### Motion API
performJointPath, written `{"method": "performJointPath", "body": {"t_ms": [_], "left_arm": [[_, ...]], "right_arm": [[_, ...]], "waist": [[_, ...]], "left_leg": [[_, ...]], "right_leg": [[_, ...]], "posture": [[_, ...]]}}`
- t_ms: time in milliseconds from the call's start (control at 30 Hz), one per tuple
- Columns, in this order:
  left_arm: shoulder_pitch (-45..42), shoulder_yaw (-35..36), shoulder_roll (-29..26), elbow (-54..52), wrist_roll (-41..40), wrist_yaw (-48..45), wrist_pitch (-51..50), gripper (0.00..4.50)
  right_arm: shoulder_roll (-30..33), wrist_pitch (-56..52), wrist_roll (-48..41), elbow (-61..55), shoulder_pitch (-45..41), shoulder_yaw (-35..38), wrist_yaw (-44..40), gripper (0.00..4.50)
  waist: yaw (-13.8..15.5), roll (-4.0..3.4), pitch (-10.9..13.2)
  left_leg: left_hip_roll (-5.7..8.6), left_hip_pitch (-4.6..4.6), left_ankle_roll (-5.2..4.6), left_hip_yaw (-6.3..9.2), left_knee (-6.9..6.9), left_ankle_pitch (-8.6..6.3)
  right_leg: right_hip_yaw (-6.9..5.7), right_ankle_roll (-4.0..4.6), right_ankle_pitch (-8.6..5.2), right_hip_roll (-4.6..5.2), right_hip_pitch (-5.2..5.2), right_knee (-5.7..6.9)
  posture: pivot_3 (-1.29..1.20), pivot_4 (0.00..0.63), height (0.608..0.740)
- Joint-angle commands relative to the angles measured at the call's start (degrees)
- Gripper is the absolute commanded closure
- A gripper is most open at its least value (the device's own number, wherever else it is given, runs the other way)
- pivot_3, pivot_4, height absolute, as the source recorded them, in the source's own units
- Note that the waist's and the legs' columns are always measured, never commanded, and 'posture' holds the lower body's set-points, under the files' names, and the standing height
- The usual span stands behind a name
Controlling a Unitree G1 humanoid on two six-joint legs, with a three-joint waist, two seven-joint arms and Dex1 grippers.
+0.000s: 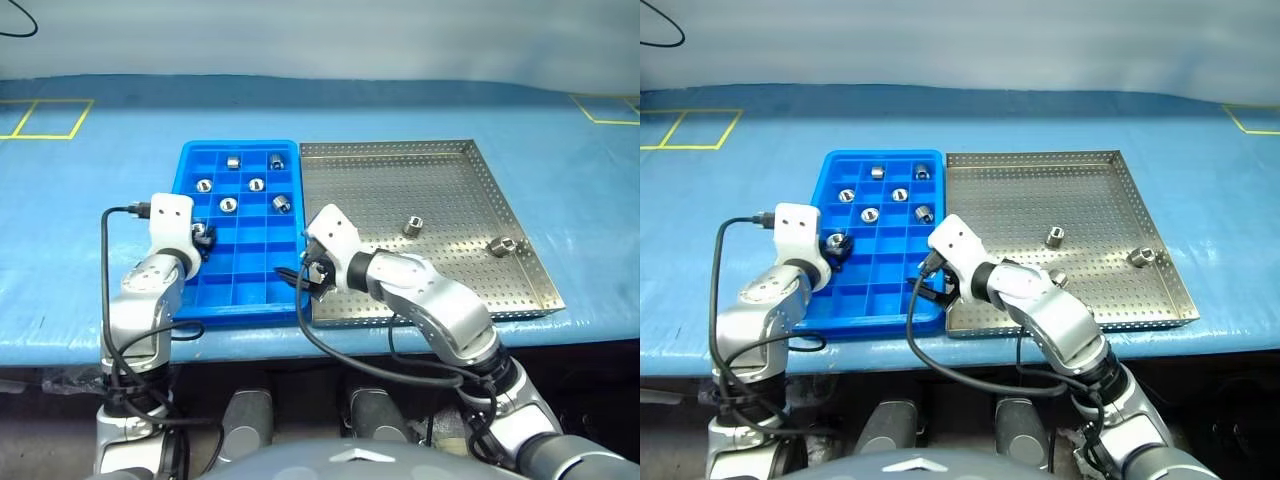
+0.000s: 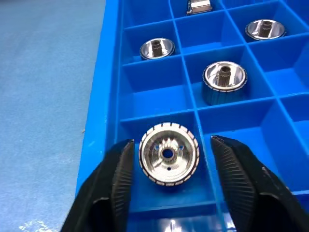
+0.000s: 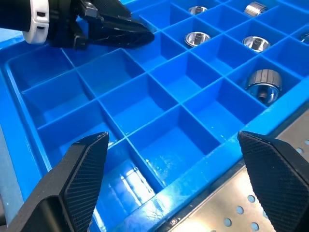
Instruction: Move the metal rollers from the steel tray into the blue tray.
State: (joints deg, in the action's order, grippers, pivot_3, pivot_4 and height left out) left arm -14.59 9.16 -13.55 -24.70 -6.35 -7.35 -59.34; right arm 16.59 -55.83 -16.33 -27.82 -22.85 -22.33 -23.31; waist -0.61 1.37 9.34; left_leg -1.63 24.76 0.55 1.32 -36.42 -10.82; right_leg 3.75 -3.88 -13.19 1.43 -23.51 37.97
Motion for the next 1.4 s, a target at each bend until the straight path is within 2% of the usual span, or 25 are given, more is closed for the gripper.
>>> {"method": "performJointPath", "body": {"t_ms": [33,267,400,567,667,900,1133,1400], "left_arm": [[-4.63,-2.41,0.05,-4.33,-5.75,-5.88,1.60,0.08],[-16.63,-13.58,-7.80,0.93,-12.97,-20.66,-3.09,0.03],[-25.37,-24.79,-15.01,8.27,-14.36,-32.57,-4.43,0.03],[-35.35,-39.54,-19.34,17.89,-10.56,-44.54,-0.31,0.03],[-40.00,-46.39,-19.41,23.69,-7.62,-51.17,3.57,0.03],[-48.70,-57.63,-16.17,34.75,0.29,-63.83,13.27,0.03],[-52.50,-60.41,-11.15,44.23,6.97,-69.69,20.60,0.03],[-52.56,-64.10,-10.03,46.29,14.38,-76.56,25.65,0.03]], "right_arm": [[1.71,-1.68,-1.02,-4.98,1.66,4.54,0.48,0.00],[6.77,-5.69,-1.48,-8.70,7.24,11.04,1.43,0.00],[7.84,-7.47,-1.45,-10.70,10.86,14.17,2.88,0.00],[6.85,-8.53,-1.39,-12.61,13.33,15.67,5.06,0.00],[5.60,-8.68,-1.51,-13.16,14.17,16.28,6.28,0.00],[3.74,-8.48,-1.34,-14.44,16.05,16.63,8.44,0.00],[2.71,-8.32,-1.28,-15.32,16.95,17.15,9.83,0.00],[1.83,-8.00,-1.25,-15.54,17.37,17.33,11.10,0.00]], "waist": [[-0.03,0.00,0.00],[-0.96,0.00,0.00],[-1.81,-0.02,0.01],[-3.00,-0.04,0.03],[-3.36,-0.04,0.03],[-3.87,-0.05,0.04],[-4.55,-0.08,0.05],[-5.55,-0.13,0.08]], "left_leg": [[0.01,0.02,0.00,-0.01,-0.02,0.00],[0.00,0.00,-0.01,-0.06,-0.13,-0.01],[0.00,-0.01,-0.02,-0.09,-0.09,-0.01],[0.00,0.03,-0.02,-0.10,-0.06,-0.01],[0.00,0.08,-0.04,-0.13,-0.06,-0.02],[0.00,0.21,-0.06,-0.13,-0.09,-0.03],[0.00,0.34,-0.13,-0.12,-0.21,-0.07],[-0.01,0.50,-0.25,-0.11,-0.52,-0.14]], "right_leg": [[0.01,-0.01,0.01,0.01,0.00,-0.02],[0.06,-0.05,-0.06,-0.02,0.02,-0.02],[0.10,-0.23,-0.16,-0.03,-0.01,-0.02],[0.12,-0.16,-0.22,-0.04,-0.04,-0.04],[0.15,-0.01,-0.31,-0.04,-0.11,-0.04],[0.16,0.00,-0.33,-0.04,-0.22,-0.03],[0.17,-0.01,-0.34,-0.04,-0.28,-0.02],[0.18,-0.05,-0.32,-0.05,-0.32,0.04]], "posture": [[0.00,0.150,0.740],[-0.02,0.150,0.740],[-0.05,0.150,0.740],[-0.08,0.150,0.740],[-0.11,0.150,0.740],[-0.14,0.150,0.740],[-0.17,0.150,0.740],[-0.19,0.150,0.740]]}}
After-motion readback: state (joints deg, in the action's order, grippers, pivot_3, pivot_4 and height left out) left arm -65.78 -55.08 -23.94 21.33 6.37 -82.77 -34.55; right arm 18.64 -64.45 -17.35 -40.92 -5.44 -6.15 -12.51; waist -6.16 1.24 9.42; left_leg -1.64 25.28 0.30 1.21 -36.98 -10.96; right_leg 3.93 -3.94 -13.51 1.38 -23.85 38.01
